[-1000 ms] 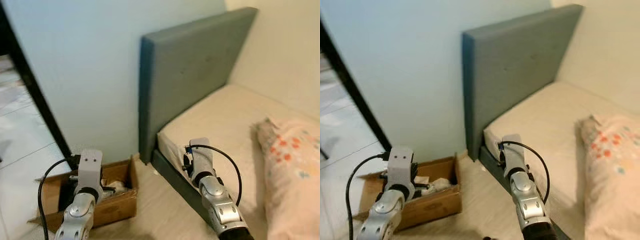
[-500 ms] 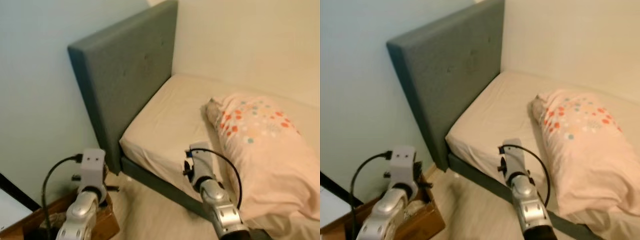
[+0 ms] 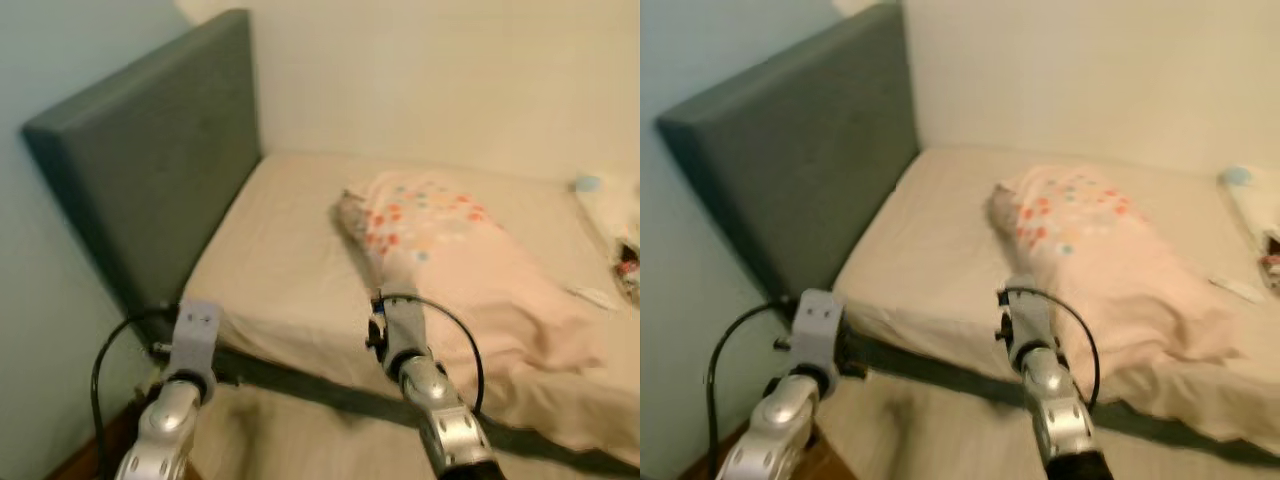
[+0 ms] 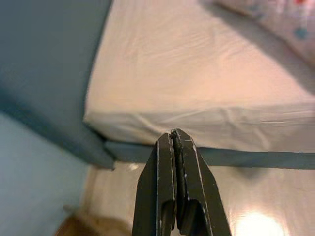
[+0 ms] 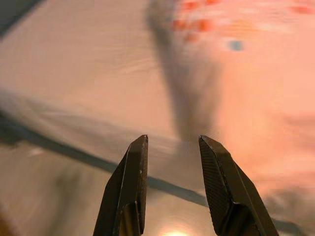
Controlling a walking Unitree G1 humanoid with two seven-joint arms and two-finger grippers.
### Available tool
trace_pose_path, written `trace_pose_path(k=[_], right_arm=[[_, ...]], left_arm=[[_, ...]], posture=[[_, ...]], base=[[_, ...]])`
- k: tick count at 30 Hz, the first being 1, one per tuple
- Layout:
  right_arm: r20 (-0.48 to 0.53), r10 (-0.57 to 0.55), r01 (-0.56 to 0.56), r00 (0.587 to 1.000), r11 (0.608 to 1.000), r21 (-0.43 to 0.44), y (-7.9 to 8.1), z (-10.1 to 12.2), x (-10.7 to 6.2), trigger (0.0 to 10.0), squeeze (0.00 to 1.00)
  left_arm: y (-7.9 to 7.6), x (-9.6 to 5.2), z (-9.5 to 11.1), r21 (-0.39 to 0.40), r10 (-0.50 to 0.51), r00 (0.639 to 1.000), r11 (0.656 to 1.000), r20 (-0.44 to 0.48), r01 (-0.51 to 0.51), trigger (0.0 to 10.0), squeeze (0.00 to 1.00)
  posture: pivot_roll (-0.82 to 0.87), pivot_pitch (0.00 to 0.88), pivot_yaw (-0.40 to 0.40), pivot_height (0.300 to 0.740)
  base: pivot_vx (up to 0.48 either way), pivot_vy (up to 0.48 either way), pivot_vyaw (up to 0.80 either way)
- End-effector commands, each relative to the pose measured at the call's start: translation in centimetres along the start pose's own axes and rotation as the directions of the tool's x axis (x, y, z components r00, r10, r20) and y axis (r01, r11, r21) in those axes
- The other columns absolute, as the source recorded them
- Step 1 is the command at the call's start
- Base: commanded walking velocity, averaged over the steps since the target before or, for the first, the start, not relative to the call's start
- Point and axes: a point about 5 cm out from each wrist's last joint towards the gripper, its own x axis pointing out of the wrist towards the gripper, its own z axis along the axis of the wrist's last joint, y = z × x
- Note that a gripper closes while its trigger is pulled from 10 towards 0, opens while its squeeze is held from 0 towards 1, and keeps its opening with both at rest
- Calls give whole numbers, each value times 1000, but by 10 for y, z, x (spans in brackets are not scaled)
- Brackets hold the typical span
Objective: Clean up the room
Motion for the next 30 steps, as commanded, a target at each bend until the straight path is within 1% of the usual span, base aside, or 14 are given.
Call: trace_pose_path(k=[1, 3, 5, 14, 21, 24, 26, 30], right_arm=[[-10, 3, -3, 1000, 1000, 3, 2, -3, -2, 10000, 0], [-6, 5, -5, 1000, 1000, 2, 3, -3, -2, 10000, 0], [-4, 7, -7, 1000, 1000, 0, 3, -2, -2, 10000, 0], [2, 21, -21, 1000, 1000, -9, 3, 0, 0, 10000, 0], [6, 30, -30, 1000, 999, -9, 4, 0, -1, 10000, 0], [11, 41, -41, 999, 999, -26, 5, 0, -1, 10000, 0], [21, 63, -63, 998, 997, -34, 8, 1, -2, 10000, 0], [28, 76, -74, 997, 995, -60, 8, 2, -2, 10000, 0]], left_arm=[[1, -2, -6, -22, 10, 1000, 1000, -24, -11, 10000, 0], [0, -3, -7, -48, 6, 1000, 999, -27, -7, 10000, 0], [0, -3, -7, -36, 6, 1000, 999, -23, -7, 10000, 0], [-3, -2, -4, -31, -12, 1000, 999, 15, 12, 10000, 0], [-2, -2, 0, -72, -13, 999, 997, 35, 16, 10000, 0], [-1, -1, 1, -74, -11, 999, 997, 38, 14, 10000, 0], [-2, -1, 1, -62, -15, 999, 998, 50, 18, 10000, 0], [-3, -1, 1, -62, -16, 998, 998, 53, 19, 10000, 0]], posture=[[-12, 98, -3, 727], [-15, 91, -3, 727], [-14, 86, -4, 727], [-17, 79, -5, 727], [-15, 76, -4, 727], [-15, 76, -4, 727], [-21, 75, 0, 727], [-21, 70, 1, 727]], base=[[0, 0, -800], [0, 0, -800], [0, 0, -800], [0, 0, -800], [0, 0, -780], [0, 0, -419], [0, 0, 0], [0, 0, 0]])
